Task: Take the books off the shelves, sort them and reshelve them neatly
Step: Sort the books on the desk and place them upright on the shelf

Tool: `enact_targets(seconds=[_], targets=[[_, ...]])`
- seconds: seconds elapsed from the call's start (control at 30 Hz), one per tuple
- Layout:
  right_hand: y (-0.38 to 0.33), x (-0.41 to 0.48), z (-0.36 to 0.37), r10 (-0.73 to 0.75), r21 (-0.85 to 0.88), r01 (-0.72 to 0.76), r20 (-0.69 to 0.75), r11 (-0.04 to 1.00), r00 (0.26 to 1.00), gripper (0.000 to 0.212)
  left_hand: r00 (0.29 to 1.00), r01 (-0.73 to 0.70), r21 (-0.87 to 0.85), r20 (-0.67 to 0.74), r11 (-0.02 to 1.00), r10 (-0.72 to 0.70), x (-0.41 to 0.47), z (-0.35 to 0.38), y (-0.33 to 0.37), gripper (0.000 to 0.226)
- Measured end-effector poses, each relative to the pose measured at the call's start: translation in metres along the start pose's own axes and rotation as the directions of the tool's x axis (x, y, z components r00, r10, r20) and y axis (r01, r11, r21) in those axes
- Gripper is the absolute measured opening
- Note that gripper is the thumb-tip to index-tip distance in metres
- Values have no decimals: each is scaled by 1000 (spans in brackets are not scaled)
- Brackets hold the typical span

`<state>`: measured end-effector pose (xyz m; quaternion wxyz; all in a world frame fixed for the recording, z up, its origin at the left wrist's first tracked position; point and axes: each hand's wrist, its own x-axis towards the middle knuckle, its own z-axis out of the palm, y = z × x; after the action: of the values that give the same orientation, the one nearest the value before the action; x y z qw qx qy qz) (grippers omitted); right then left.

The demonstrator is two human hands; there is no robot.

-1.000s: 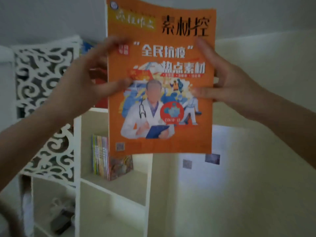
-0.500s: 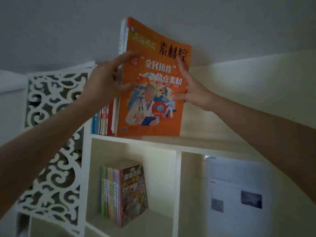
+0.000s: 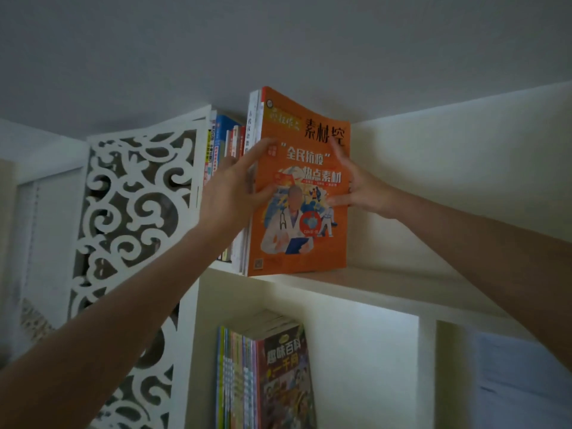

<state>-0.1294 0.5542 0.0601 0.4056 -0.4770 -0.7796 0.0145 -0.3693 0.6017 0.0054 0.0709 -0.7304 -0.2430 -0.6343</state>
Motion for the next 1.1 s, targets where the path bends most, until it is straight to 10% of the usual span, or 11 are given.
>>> enact_targets(seconds=[0.3,0.6,0.7,1.1], targets=[[50,41,11,112,166,-112,10,980,994,116,995,-18,-73,-99,997,10,11,47,-25,63],[64,25,62,70,-17,-70,-17,997,997,98,949,122,-346,-235,930,-212,10,79,-40,56],[74,18,65,102,22,-107,162,994,981,105,932,126,-347,-280,929,-231,9,83,-40,55],[77,27,78,253,-464,-207,39,861,967,150,951,153,8,-273,988,-145,13,104,-42,53]])
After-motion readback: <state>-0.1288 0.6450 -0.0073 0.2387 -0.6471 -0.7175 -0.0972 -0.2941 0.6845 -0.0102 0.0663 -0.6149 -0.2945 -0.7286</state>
